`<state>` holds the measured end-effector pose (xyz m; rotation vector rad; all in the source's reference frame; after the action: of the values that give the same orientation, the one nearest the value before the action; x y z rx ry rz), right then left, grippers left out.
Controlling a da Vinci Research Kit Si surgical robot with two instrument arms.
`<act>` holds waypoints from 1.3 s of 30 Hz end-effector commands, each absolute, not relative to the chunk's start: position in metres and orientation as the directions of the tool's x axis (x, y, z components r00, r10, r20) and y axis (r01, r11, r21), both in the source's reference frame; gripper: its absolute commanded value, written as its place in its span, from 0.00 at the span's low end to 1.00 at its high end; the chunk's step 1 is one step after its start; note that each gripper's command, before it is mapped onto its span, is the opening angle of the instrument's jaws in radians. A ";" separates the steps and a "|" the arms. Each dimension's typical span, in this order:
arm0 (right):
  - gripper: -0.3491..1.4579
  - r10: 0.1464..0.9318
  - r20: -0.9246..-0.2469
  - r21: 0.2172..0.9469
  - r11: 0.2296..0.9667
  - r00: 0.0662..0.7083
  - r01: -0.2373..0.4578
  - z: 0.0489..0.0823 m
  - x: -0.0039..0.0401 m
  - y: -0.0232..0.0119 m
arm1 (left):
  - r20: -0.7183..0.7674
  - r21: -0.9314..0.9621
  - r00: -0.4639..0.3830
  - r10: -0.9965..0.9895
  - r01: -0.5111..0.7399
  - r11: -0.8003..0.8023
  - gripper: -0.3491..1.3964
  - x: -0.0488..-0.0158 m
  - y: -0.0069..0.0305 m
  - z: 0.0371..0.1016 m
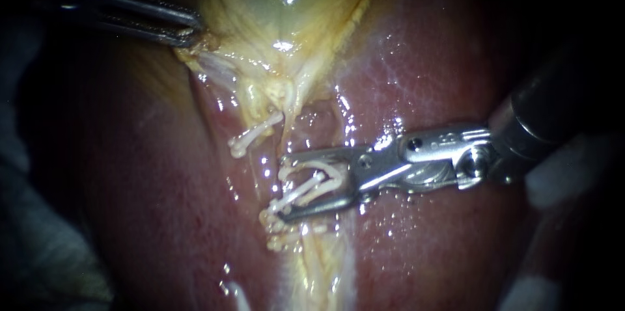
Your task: Clipping third clip right tube
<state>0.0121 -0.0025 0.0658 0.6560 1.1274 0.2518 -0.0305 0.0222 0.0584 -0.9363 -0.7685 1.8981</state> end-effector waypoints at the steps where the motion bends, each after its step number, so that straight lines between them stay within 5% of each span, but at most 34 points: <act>1: 0.44 0.502 -0.753 0.602 0.787 0.425 0.136 0.0656 0.0119 -0.0024 | -0.306 -0.792 -0.348 0.886 -0.424 -0.440 0.00 -0.0305 0.0222 0.0584; 21: 0.44 0.626 -0.672 0.710 0.696 0.395 0.104 0.0611 0.0084 0.0011 | -0.306 -0.792 -0.348 0.886 -0.423 -0.440 0.00 -0.0304 0.0222 0.0584; 39: 0.44 0.743 -0.555 0.808 0.589 0.373 0.029 0.0656 0.0068 0.0035 | -0.306 -0.792 -0.348 0.886 -0.423 -0.440 0.00 -0.0304 0.0222 0.0584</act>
<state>0.0068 0.0035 0.0659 0.8391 1.1067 0.5397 -0.0304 0.0222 0.0584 -0.9362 -0.7687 1.8984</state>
